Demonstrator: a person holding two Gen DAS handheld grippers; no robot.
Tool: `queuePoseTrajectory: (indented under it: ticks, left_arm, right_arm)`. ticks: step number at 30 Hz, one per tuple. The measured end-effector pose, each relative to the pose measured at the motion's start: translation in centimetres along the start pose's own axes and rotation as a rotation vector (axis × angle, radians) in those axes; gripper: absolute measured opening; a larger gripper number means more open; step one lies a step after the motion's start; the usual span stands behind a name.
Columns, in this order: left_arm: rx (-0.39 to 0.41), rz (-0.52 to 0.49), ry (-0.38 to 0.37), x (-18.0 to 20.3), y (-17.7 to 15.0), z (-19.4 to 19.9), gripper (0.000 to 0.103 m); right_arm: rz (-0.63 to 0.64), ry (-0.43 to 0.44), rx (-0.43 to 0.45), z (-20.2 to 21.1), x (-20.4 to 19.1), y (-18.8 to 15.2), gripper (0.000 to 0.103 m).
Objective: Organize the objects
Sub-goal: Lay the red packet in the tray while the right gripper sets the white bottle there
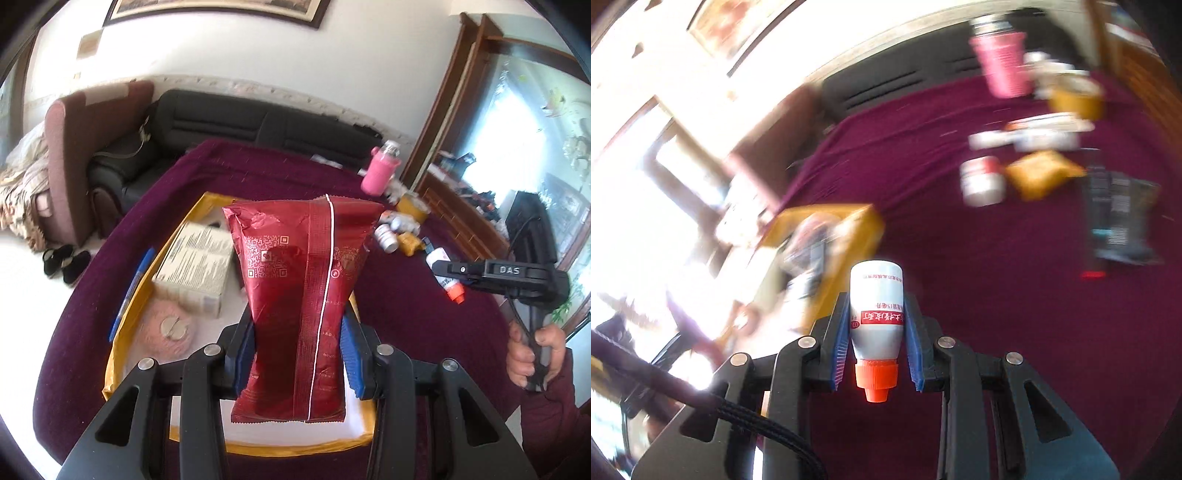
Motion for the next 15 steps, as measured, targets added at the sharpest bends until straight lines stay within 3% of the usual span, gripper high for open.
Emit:
queuePoseTrajectory:
  ticks: [7, 12, 15]
  left_arm:
    - [-0.110, 0.067, 0.037, -3.5, 0.1, -5.0, 0.036]
    - [-0.158, 0.090, 0.076, -4.5, -0.4, -7.2, 0.037]
    - [-0.140, 0.103, 0.054, -4.5, -0.8, -6.4, 0.038]
  right_arm:
    - [0.078, 0.059, -0.134, -6.1, -7.9, -1.2, 0.025]
    - [0.092, 0.065, -0.179, -8.3, -9.8, -1.6, 0.025]
    - [0.089, 0.067, -0.199, -9.4, -10.5, -1.5, 0.025]
Point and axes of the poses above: each gripper's, at about its wrist camera, not at the fingertips, and z roughly against the way its jaws point, x to its right, y to its top, the point moved 3 cm from there along -z, roughly the way its jaws point, and after that the axes turned 12 degrees about -y, right-handed, at the moved point
